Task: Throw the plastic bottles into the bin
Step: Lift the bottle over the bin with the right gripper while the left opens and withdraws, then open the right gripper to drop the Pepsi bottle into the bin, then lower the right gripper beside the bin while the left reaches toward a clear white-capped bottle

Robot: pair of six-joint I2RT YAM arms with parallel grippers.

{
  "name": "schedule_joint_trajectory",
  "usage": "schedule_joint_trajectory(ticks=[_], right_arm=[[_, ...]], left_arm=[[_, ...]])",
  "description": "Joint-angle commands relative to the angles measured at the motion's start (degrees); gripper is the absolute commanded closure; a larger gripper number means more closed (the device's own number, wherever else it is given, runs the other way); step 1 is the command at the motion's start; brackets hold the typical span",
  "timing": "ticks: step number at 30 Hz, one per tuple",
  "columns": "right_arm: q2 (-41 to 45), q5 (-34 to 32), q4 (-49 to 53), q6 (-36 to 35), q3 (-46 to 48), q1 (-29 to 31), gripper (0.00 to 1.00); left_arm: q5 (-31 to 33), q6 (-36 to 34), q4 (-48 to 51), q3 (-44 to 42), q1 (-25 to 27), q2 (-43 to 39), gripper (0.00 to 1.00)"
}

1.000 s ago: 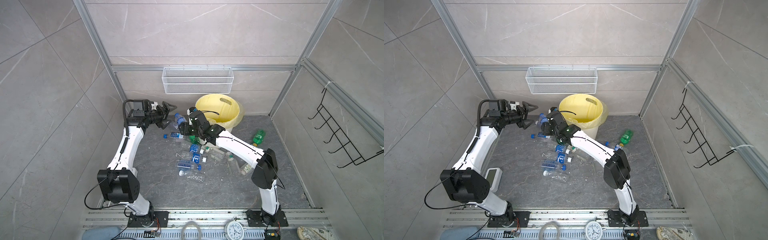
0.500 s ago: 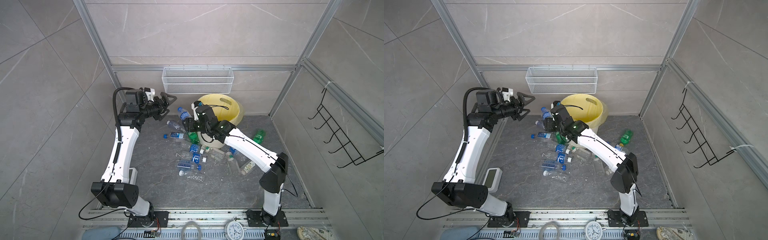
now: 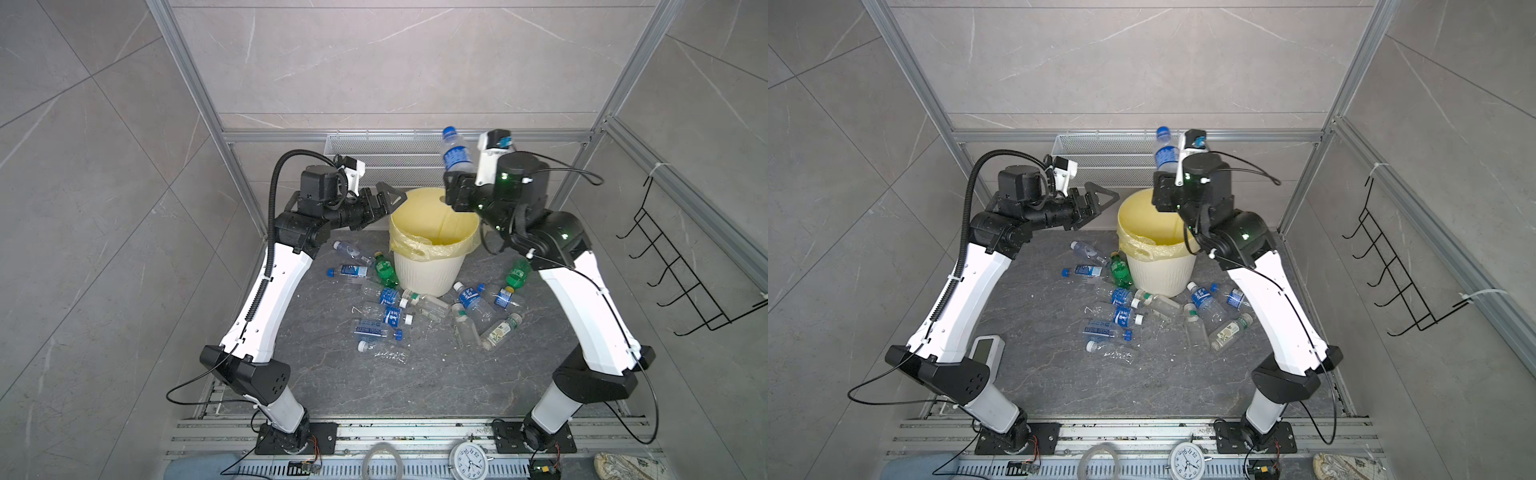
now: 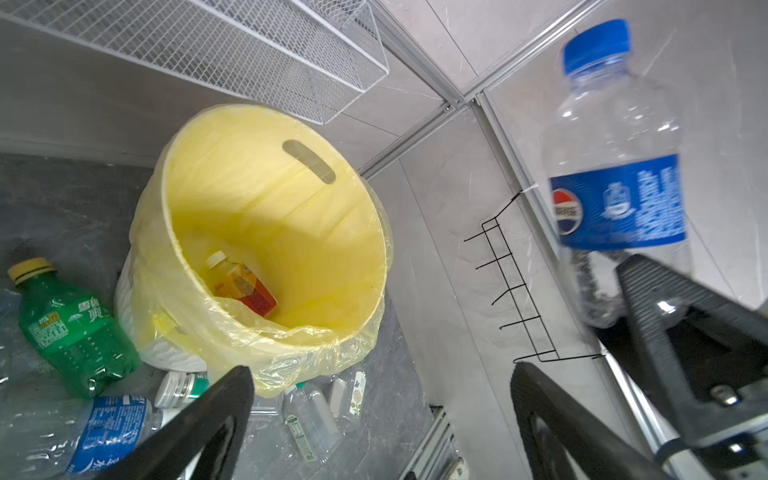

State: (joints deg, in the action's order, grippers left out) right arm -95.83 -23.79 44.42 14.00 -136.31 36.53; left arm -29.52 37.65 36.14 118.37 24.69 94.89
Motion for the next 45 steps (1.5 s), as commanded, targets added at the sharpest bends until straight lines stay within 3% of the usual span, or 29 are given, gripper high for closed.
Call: schedule_joint_trajectory(ticks=[1,5,8,10,11,15,21,31,39,41,45], right_arm=[[3.8,-5.3,0.9,-3.8,1.8,-1.0,0.62],[5.3,-1.9,-5.0,-1.5,12.0,-3.7,0.62],[-3.6,1.4,0.7,1.1,10.2,-4.7,0.56],[-7.8,2.2,4.4,2.6,7.6,-4.8,0.47],[-9.0,2.4,5.7,3.1,6.3,-4.8,0.37],[-6.3,3.8,1.0,2.2,9.4,-4.9,0.17],[-5.5,4.1,1.9,1.2,8.9,-4.9,0.01],[-1.2,6.7,-1.0,1.6,15.7,-4.9,0.01],[2.4,9.4,-4.4,2.6,22.9,-4.8,0.01],[3.7,10.3,-5.9,3.2,25.5,-4.7,0.01],[5.5,11.3,-8.6,3.8,30.4,-3.4,0.01]], left_arm=[[3.1,-5.6,0.2,2.6,2.2,-0.6,0.00],[7.5,-10.3,2.1,2.1,4.5,-0.8,0.00],[12.8,-12.9,4.9,2.0,5.5,-0.1,0.00],[15.0,-13.4,6.2,1.8,5.7,0.1,0.00],[15.9,-13.8,6.4,1.3,5.7,0.0,0.00],[18.2,-15.8,7.0,0.1,5.9,-0.4,0.00],[21.3,-18.4,8.5,0.2,5.9,0.2,0.00],[29.6,-23.8,11.2,-1.2,5.9,0.3,0.00],[38.2,-22.3,12.9,-3.7,4.7,-0.2,0.00],[37.0,-19.9,14.5,-3.5,2.8,0.5,0.00],[28.3,-12.8,16.1,-5.0,-3.7,1.8,0.00]])
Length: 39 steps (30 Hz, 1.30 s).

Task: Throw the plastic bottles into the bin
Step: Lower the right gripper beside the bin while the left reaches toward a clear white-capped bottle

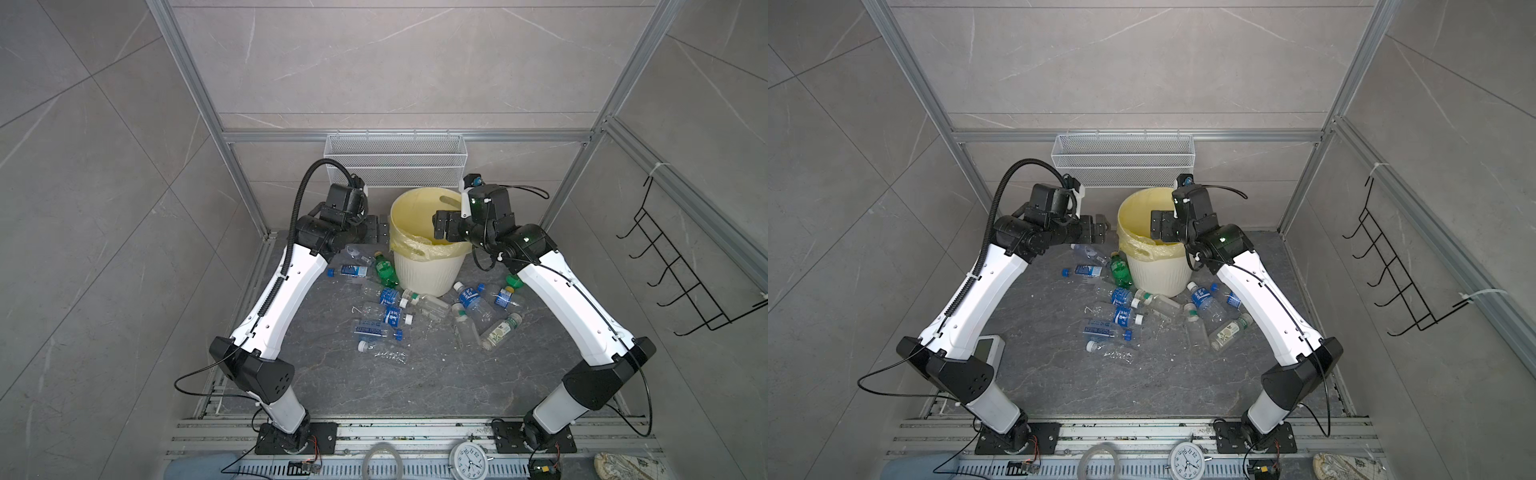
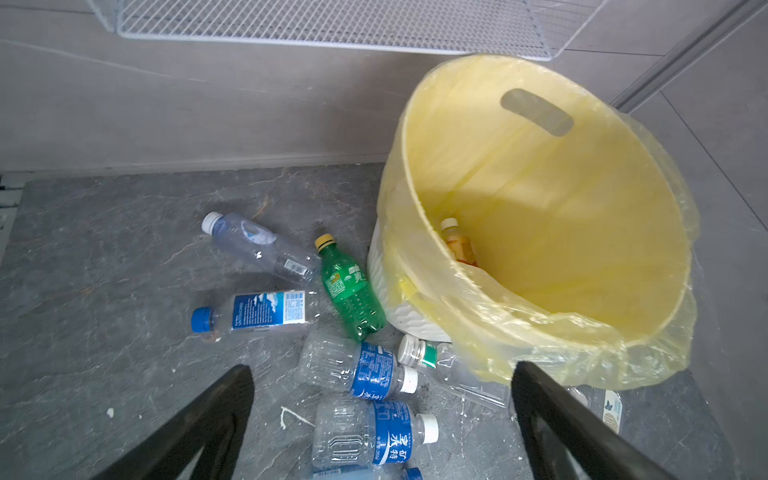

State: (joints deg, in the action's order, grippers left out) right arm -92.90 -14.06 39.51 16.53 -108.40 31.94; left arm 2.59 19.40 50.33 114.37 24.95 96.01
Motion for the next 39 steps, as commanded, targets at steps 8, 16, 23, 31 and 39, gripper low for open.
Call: schedule_joint_trajectory(ticks=[8,16,23,31,39], right_arm=[[2.6,-2.2,-8.9,-2.5,8.6,9.8,0.01],[-2.4,-5.3,-13.7,-5.5,10.2,17.2,0.01],[-9.9,-5.1,-15.2,-6.5,6.5,19.1,0.01],[-16.8,-5.7,-13.0,-6.7,0.4,19.4,0.01],[-18.7,-5.6,-12.7,-7.0,-0.1,19.4,0.01]], left_arm=[[-15.3,17.1,0.4,-7.2,-15.5,3.9,0.00],[-26.2,26.6,-9.3,-11.2,-22.0,9.8,0.00],[-25.9,26.9,-10.4,-2.7,-24.5,21.1,0.00],[-25.9,26.7,-11.7,5.8,-24.9,32.0,0.00],[-26.0,27.5,-14.0,8.9,-24.7,39.7,0.03]])
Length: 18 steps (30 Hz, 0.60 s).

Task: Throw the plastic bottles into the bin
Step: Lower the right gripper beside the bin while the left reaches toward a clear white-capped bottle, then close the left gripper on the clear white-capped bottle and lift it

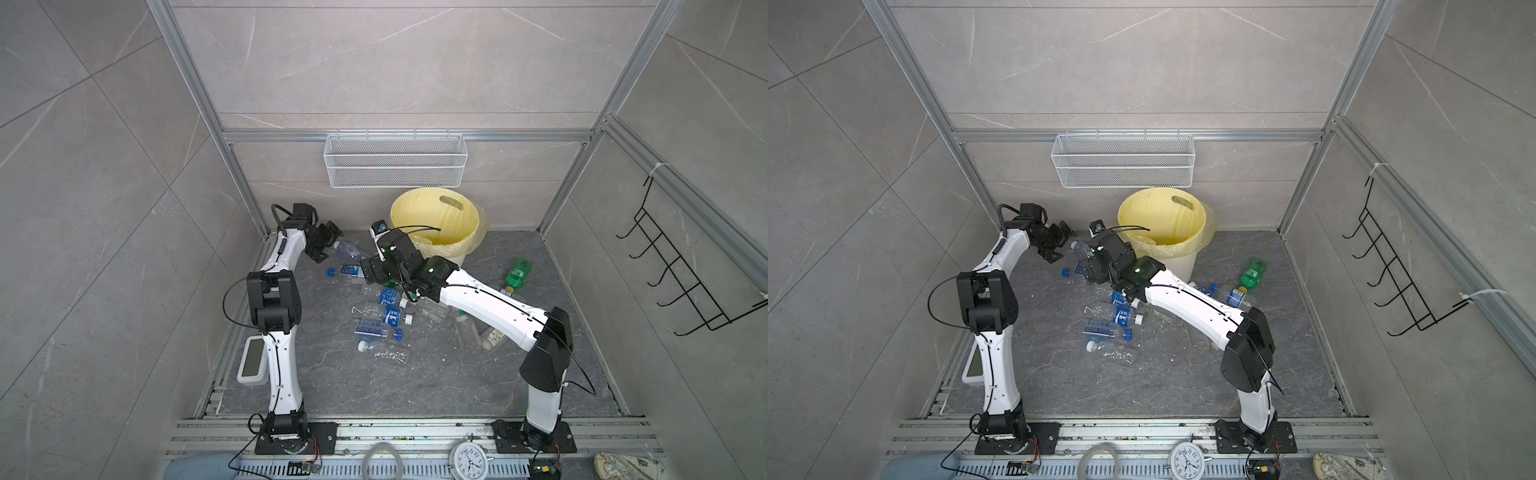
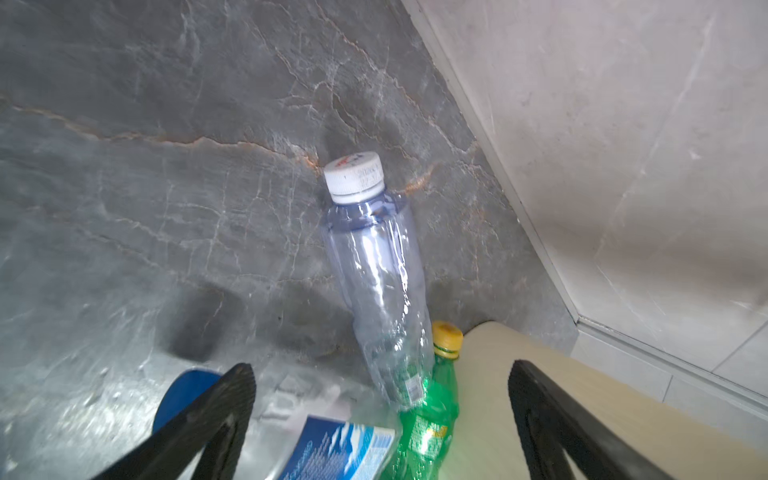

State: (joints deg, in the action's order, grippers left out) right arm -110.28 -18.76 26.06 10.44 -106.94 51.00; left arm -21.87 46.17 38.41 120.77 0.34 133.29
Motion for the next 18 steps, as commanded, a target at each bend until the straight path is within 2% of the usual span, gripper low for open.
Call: schedule_joint_trajectory(ticks=[1,8,18], right_arm=[[-1.6,-0.8,0.7,-0.9,-1.8,0.4,0.01],[-3.9,0.7,1.2,-1.2,-3.6,0.3,0.01],[-5.2,1.3,1.0,-1.3,-3.7,0.3,0.01]], left_arm=[[-1.6,0.7,-2.3,2.9,-0.1,3.3,0.04],[-3.4,0.1,-4.4,6.3,0.5,7.8,0.06],[-0.9,-1.6,-3.1,12.3,1.8,13.2,0.08]])
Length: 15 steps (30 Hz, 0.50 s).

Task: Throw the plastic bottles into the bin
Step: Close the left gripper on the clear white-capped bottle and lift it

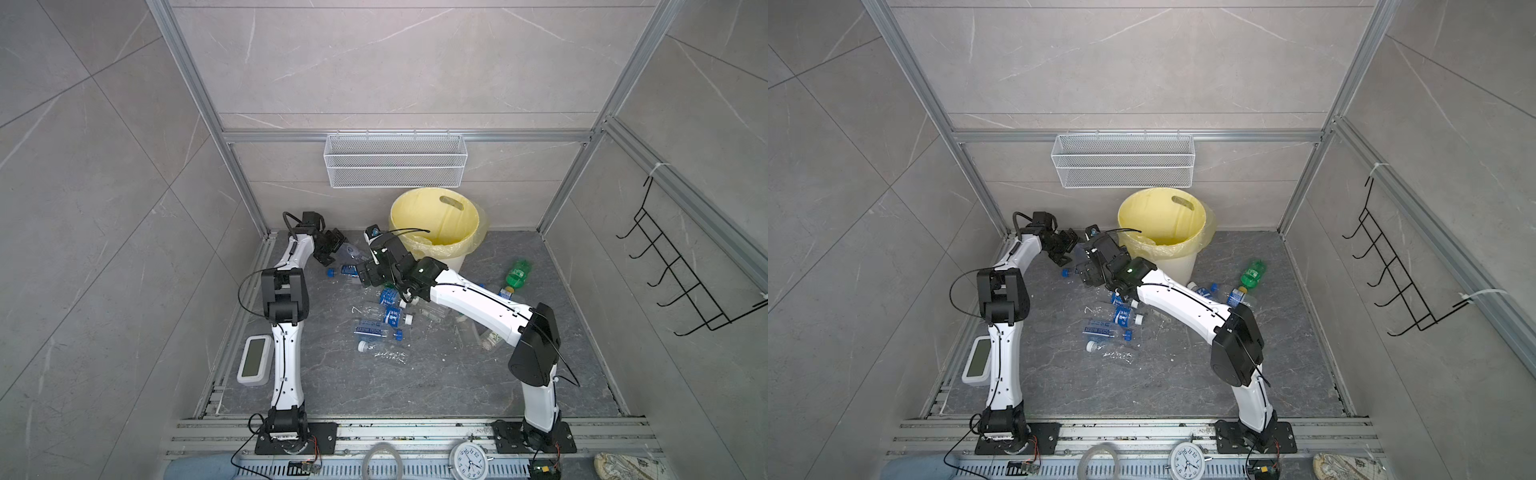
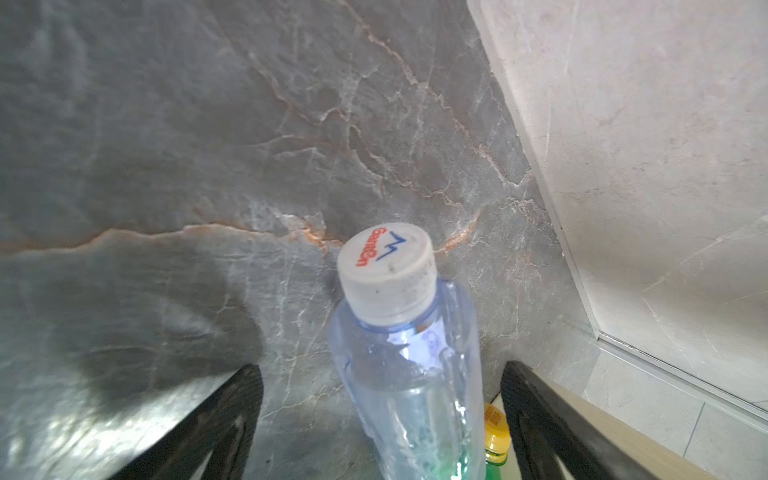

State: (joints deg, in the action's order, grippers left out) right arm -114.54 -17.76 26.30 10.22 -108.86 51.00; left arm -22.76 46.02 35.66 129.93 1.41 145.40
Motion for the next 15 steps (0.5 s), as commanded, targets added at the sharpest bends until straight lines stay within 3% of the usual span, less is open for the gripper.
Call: schedule_joint_trajectory(ticks=[1,15], right_arm=[[-0.9,0.3,0.7,-1.3,-1.6,0.2,0.01],[-1.2,0.0,0.6,-1.5,-1.6,-0.3,0.01]], left_arm=[[0.2,-1.7,-0.4,3.7,1.0,1.5,0.09],[2.1,-1.7,-0.4,4.8,3.1,4.4,0.22]])
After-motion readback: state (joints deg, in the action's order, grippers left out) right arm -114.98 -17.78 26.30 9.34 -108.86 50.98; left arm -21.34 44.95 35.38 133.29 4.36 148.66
